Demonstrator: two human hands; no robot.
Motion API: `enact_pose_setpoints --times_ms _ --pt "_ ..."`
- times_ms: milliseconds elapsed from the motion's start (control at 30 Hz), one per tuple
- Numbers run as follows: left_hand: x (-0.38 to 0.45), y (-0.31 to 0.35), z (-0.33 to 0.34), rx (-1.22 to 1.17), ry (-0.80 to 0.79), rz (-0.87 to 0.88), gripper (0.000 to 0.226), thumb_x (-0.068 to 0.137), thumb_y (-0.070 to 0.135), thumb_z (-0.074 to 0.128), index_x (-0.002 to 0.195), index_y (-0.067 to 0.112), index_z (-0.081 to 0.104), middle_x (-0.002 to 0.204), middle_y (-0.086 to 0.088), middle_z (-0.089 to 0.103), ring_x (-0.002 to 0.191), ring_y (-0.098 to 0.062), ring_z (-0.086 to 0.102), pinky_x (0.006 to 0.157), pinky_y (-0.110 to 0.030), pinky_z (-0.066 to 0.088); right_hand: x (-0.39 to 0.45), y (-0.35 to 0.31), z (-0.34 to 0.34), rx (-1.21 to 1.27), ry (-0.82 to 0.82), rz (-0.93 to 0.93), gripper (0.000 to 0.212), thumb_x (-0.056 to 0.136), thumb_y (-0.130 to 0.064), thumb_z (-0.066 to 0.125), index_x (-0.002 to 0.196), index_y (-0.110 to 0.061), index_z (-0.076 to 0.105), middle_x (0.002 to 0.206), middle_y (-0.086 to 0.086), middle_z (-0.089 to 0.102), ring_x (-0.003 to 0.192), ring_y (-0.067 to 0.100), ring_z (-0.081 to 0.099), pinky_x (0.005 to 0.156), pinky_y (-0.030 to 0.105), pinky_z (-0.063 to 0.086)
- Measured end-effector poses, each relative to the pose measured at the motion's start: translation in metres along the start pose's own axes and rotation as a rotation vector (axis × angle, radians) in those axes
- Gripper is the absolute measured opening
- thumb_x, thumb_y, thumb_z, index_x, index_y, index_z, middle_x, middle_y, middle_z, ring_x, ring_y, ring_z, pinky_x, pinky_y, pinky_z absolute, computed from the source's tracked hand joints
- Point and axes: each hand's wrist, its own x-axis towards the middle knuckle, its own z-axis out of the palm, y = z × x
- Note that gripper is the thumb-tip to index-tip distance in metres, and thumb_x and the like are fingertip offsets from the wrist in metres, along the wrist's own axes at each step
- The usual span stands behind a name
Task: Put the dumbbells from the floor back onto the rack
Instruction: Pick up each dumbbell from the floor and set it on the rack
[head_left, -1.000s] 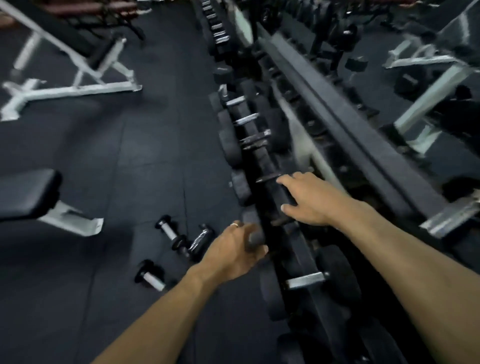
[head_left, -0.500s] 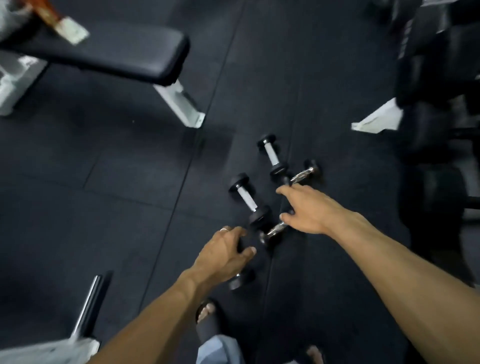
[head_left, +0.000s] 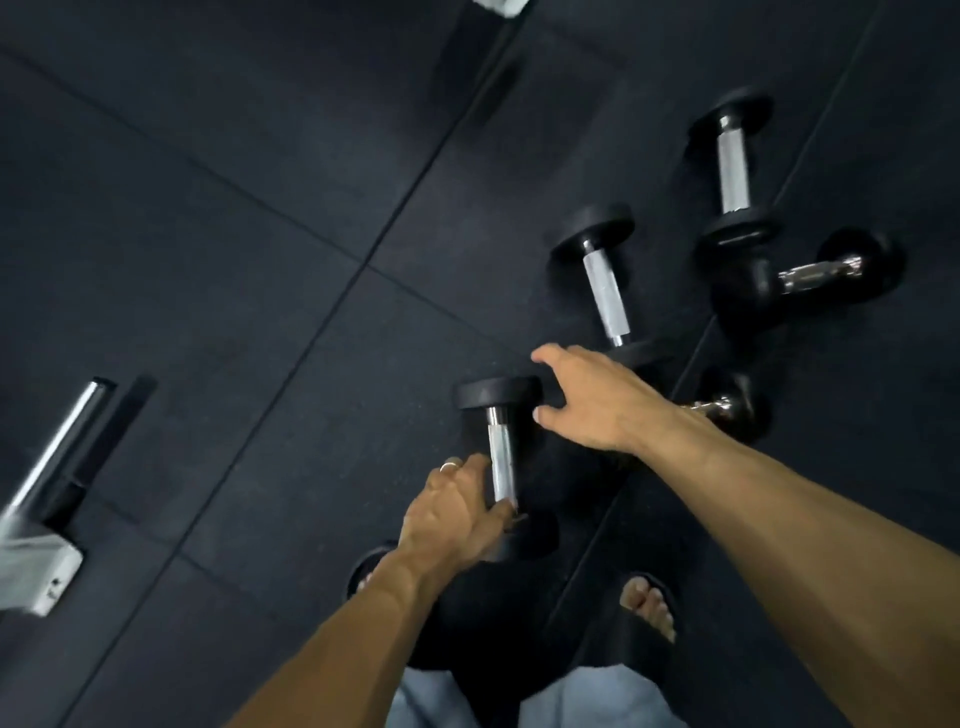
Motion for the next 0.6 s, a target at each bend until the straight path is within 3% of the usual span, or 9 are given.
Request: enact_pose_setpoints --times_ms 167,333,600 --pt "0.054 -0.03 0.054 -0.109 -0.046 -0.043 0.081 0.075 0.044 0.077 0.141 0.023 0.035 0.127 -0.006 0.05 0.119 -0.024 0.05 0.1 -0.037 0.044 0.062 0.01 0.057 -0.017 -0.013 -0.089 0.069 0.084 -0.035 0.07 0.144 -0.027 0.038 0.136 0.005 0.049 0.125 0.027 0.047 0.102 0.043 0.043" --pt "0.08 -0.039 0.094 -0.416 -0.019 -0.099 0.098 0.07 0.031 0.083 0.145 0.032 0.02 0.129 -0.002 0.055 0.118 -0.023 0.053 0.101 -0.035 0.043 0.093 0.022 0.084 0.007 0.007 -0.114 0.068 0.08 -0.034 0.076 0.139 -0.028 0.043 0.123 0.007 0.052 0.118 0.028 0.051 0.1 0.042 0.044" --pt "0.093 -0.045 0.098 -0.498 -0.003 -0.157 0.087 0.066 0.016 0.084 0.129 0.038 0.029 0.112 0.001 0.059 0.106 -0.021 0.057 0.093 -0.036 0.049 0.104 0.032 0.087 -0.018 0.072 -0.174 0.053 0.082 -0.032 0.075 0.13 -0.028 0.053 0.116 0.005 0.061 0.112 0.027 0.056 0.095 0.036 0.04"
